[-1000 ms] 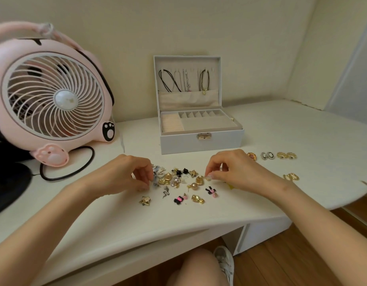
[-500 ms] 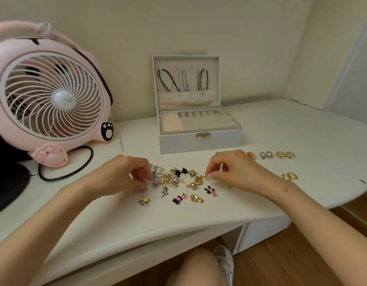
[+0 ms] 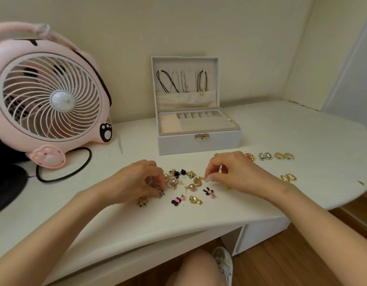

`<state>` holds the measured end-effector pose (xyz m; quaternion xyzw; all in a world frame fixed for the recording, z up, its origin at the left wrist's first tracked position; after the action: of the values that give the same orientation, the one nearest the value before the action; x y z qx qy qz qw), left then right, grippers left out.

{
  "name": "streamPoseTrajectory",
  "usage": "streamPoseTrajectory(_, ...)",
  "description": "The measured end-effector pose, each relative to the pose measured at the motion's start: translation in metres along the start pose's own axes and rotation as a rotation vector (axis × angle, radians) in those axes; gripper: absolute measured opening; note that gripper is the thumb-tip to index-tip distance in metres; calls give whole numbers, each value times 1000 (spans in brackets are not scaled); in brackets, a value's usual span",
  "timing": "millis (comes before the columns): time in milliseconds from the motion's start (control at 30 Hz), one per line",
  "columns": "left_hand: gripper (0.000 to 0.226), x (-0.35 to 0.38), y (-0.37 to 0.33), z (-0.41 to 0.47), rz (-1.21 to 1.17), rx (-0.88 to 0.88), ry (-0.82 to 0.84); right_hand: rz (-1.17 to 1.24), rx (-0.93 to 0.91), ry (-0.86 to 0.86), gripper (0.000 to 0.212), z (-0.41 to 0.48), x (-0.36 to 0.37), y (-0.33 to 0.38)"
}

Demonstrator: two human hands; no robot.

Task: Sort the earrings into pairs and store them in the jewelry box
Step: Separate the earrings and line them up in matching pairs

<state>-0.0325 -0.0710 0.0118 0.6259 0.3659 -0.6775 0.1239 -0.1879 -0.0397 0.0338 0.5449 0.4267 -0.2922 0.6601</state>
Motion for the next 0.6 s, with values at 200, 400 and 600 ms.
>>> streamPoseTrajectory(200, 23, -17, 5, -8, -67, 5, -50, -21, -10, 15, 7, 0, 1, 4)
streamPoseTrajectory(400, 18, -16, 15, -25, -84, -15, 87, -36, -40, 86, 9, -1, 8, 13)
streamPoseTrajectory(600, 22, -1, 16, -35, 29, 34, 46, -53, -28, 170, 16, -8, 18, 12)
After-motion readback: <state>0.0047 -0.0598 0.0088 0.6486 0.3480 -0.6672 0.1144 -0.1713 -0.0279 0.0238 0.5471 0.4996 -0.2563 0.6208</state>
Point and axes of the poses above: each hand's wrist, its own z-axis towards the middle knuckle, its own x-axis out of the palm, y = z × x, the point moved 10 cm from there along z, towards the middle knuckle, and after that the axes turned 6 degrees about y, right-handed, at the moved point
